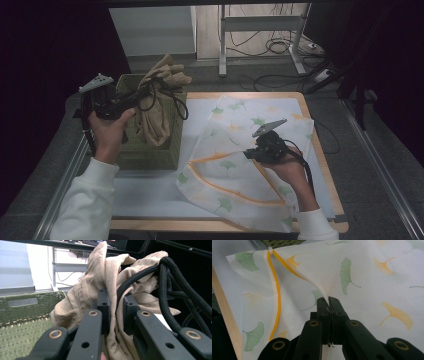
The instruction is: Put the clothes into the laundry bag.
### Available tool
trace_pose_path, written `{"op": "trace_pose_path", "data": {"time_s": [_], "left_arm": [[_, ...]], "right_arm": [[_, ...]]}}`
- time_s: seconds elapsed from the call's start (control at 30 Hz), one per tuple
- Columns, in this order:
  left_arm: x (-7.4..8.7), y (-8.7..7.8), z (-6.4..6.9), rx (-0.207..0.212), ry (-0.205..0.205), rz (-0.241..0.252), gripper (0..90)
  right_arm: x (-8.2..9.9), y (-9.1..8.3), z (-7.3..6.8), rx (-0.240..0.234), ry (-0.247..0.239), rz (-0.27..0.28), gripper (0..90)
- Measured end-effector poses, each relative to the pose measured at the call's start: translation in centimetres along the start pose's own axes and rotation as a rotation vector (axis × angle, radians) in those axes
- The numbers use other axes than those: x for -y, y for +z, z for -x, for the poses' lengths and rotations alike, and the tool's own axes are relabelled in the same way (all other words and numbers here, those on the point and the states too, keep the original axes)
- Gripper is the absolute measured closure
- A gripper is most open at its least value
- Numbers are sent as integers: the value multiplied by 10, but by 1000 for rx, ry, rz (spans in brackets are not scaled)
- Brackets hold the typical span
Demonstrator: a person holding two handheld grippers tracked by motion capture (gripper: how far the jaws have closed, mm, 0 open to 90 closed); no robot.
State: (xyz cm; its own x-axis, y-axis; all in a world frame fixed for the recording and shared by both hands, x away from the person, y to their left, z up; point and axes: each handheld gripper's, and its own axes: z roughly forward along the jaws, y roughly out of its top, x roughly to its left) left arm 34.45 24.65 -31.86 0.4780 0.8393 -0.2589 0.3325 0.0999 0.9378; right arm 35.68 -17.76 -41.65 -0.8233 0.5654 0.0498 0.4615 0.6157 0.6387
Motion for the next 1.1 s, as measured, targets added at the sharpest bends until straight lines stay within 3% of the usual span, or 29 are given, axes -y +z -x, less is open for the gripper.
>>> {"op": "trace_pose_path", "data": {"time_s": [0.27,1.1], "left_arm": [[1,-4,5,50,-22,8,810],[5,-13,30,128,12,11,809]], "right_arm": [[0,0,0,3,-3,1,874],[0,-1,0,5,-5,3,874]]}}
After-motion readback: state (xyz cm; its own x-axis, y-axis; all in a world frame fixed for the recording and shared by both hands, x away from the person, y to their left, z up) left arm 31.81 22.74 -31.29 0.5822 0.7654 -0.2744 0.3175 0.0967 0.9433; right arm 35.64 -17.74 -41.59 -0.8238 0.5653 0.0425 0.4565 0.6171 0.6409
